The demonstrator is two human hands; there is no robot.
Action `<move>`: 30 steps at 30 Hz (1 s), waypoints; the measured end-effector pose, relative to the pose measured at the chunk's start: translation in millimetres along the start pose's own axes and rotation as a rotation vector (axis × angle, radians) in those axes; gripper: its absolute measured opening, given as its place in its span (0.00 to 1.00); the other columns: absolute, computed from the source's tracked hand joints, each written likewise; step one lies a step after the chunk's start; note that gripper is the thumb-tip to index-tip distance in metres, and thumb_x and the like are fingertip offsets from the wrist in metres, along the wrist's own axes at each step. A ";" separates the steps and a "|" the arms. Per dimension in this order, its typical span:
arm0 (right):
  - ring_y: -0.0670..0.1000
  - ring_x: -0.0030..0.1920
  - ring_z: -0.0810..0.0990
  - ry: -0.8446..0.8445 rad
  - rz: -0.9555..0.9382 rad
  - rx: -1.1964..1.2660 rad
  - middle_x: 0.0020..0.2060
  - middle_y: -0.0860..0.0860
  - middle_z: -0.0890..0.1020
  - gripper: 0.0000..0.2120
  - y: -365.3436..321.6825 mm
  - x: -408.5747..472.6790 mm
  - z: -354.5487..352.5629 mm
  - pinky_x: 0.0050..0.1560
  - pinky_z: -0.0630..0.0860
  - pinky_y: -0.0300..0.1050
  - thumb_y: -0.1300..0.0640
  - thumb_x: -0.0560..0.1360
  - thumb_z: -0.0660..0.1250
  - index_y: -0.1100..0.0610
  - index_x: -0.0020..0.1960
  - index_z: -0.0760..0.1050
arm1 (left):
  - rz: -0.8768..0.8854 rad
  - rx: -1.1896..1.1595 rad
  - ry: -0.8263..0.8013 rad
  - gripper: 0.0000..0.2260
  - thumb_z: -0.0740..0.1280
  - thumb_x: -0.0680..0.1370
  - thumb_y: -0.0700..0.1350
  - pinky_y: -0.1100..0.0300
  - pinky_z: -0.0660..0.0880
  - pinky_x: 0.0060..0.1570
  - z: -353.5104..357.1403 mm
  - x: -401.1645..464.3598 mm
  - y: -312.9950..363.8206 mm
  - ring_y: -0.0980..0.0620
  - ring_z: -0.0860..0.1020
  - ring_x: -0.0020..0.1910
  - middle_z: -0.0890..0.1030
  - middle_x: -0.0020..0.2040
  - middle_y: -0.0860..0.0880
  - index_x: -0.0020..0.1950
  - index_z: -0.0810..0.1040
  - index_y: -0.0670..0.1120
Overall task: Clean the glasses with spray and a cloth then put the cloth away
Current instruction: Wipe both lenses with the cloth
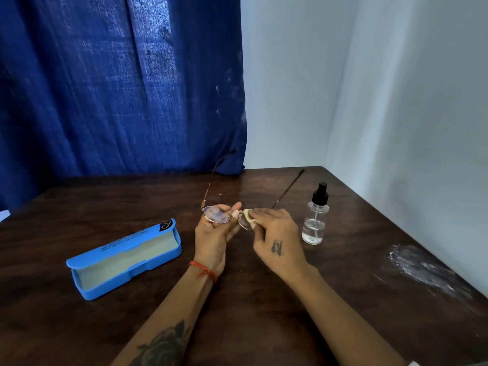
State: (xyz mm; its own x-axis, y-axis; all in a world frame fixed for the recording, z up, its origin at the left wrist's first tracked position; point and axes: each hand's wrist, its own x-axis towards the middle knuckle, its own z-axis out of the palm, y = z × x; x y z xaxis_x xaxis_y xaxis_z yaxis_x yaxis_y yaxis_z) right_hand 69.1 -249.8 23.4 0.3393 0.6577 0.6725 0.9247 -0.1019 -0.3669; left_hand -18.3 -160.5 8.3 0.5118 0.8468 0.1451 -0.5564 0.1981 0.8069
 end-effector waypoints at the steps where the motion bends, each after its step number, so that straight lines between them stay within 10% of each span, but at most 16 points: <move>1: 0.56 0.48 0.79 -0.038 0.004 0.009 0.49 0.55 0.84 0.15 -1.2 0.4 1.8 0.50 0.70 0.42 0.69 0.68 0.67 0.59 0.53 0.81 | 0.008 0.010 0.002 0.11 0.68 0.68 0.35 0.61 0.80 0.42 -0.2 -0.1 -0.3 0.49 0.81 0.52 0.82 0.53 0.44 0.48 0.75 0.45; 30: 0.43 0.38 0.78 -0.032 0.202 0.228 0.38 0.48 0.84 0.13 4.0 4.3 -7.6 0.37 0.71 0.31 0.68 0.66 0.69 0.50 0.39 0.83 | 0.003 -0.014 0.045 0.10 0.70 0.67 0.36 0.62 0.79 0.40 -3.5 3.5 -0.6 0.50 0.82 0.51 0.83 0.51 0.46 0.46 0.76 0.45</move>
State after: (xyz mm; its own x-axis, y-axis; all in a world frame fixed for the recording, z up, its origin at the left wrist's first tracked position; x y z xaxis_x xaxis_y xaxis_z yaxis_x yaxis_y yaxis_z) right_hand 75.6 -253.0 29.7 0.5031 0.6648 0.5522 0.7753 -0.0649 -0.6283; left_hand -18.5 -155.9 6.3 0.4802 0.8687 0.1215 -0.5671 0.2018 0.7985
